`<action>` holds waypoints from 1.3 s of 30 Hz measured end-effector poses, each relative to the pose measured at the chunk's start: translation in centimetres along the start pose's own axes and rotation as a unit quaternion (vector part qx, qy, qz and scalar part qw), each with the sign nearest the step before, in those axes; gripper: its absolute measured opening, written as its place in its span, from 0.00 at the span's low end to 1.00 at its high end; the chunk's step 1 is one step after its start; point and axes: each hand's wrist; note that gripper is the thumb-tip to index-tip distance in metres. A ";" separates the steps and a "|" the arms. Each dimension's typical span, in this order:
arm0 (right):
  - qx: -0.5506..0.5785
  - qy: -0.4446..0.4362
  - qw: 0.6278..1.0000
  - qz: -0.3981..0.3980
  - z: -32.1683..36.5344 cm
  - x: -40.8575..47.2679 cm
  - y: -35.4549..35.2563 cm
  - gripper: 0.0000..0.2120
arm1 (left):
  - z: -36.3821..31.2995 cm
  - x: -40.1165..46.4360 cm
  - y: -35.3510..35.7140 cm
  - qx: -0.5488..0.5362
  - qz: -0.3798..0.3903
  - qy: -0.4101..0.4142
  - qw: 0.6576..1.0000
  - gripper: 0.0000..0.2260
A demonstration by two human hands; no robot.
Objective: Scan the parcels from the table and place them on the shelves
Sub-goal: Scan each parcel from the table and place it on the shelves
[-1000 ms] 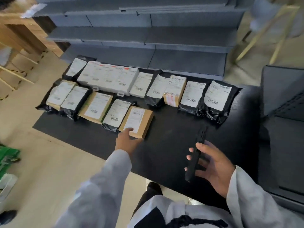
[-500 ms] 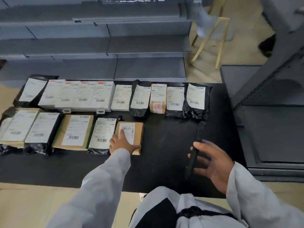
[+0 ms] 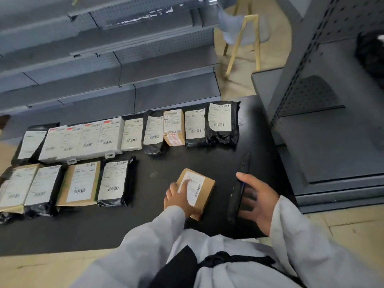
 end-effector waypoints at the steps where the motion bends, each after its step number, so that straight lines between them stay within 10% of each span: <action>1: -0.005 0.016 1.000 0.001 -0.3 0.1 -0.4 0.21 | -0.4 -0.3 0.6 0.008 0.000 0.009 1.000 0.52; 14: -0.092 0.107 0.990 -0.001 -2.4 -1.3 3.4 0.12 | 4.3 1.3 -0.2 -0.011 -0.033 0.016 0.999 0.57; 26: 0.010 0.269 0.963 0.009 -8.9 3.3 14.4 0.39 | 12.6 6.9 -6.1 0.155 0.046 0.218 0.962 0.61; 39: 0.088 0.273 0.955 -0.073 -14.1 2.7 15.1 0.37 | 12.2 8.9 -6.6 0.234 0.099 0.321 0.912 0.59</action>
Point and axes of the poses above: each hand's wrist, its own x-axis towards the middle knuckle, its own y-axis out of the palm, z = x × y, and after that the axes turned 6 degrees about z, right-handed
